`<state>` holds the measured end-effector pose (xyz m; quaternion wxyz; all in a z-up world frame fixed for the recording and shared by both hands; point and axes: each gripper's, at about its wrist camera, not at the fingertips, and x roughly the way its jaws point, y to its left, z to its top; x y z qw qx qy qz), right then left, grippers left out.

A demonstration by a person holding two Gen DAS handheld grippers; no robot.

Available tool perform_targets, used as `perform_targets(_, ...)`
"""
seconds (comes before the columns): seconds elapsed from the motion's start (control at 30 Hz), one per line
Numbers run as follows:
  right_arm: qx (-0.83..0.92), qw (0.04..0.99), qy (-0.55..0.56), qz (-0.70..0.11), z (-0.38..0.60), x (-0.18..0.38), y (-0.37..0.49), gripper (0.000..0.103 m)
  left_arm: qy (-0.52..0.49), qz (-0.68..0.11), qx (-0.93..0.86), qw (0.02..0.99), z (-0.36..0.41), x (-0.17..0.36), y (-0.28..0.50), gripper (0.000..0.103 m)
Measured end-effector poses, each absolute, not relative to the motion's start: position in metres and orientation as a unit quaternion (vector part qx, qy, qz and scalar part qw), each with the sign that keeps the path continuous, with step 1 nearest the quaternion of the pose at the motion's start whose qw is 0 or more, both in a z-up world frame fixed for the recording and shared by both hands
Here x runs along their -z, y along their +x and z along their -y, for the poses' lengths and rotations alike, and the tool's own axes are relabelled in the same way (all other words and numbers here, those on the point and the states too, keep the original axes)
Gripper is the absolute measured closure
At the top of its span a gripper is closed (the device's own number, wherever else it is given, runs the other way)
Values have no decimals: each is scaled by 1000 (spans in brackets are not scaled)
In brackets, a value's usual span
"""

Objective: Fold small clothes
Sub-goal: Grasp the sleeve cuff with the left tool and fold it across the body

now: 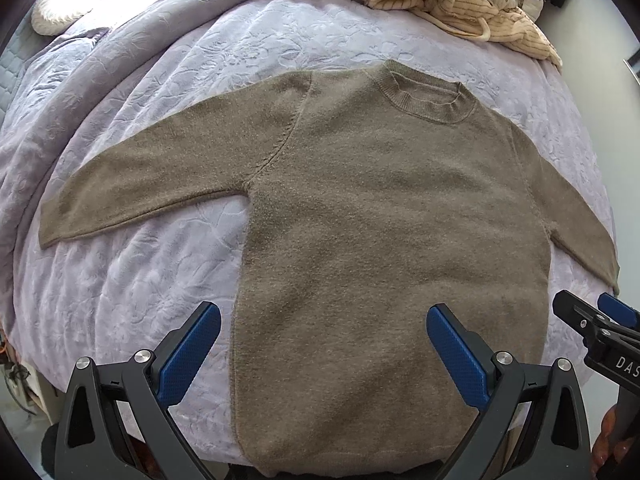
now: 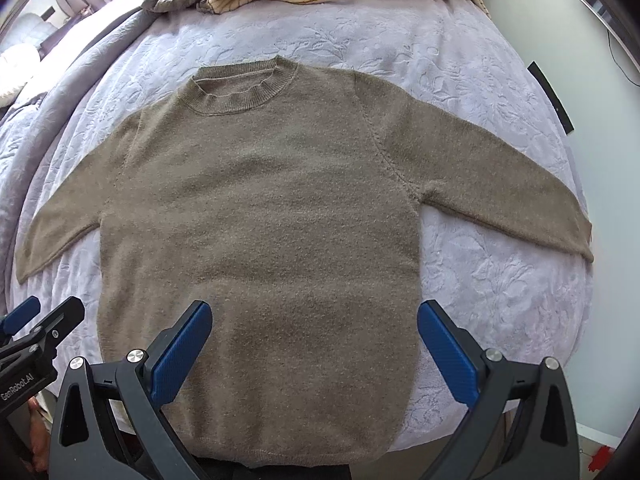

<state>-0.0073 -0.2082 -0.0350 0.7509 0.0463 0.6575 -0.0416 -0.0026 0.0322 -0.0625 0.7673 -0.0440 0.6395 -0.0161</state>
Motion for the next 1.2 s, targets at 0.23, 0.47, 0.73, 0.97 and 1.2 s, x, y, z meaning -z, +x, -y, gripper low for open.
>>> perform_targets(0.23, 52, 750, 50, -657, 169, 40, -14, 1, -55, -654, 34, 754, -72, 96, 3, 0)
perform_targets(0.47, 23, 750, 24, -660, 115, 46, -16, 1, -134, -638, -17, 758, -169, 131, 20, 0)
perform_targets(0.73, -24, 742, -11, -670, 64, 55, -17, 1, -338, -577, -99, 737, -330, 189, 30, 0)
perform_targets(0.97, -40, 732, -32, -680, 44, 59, -20, 1, -429, -505, -144, 735, -391, 195, 28, 31)
perform_targets(1.2, -47, 733, -24, -678, 50, 57, -21, 1, -424, -477, -119, 761, -389, 188, 30, 92)
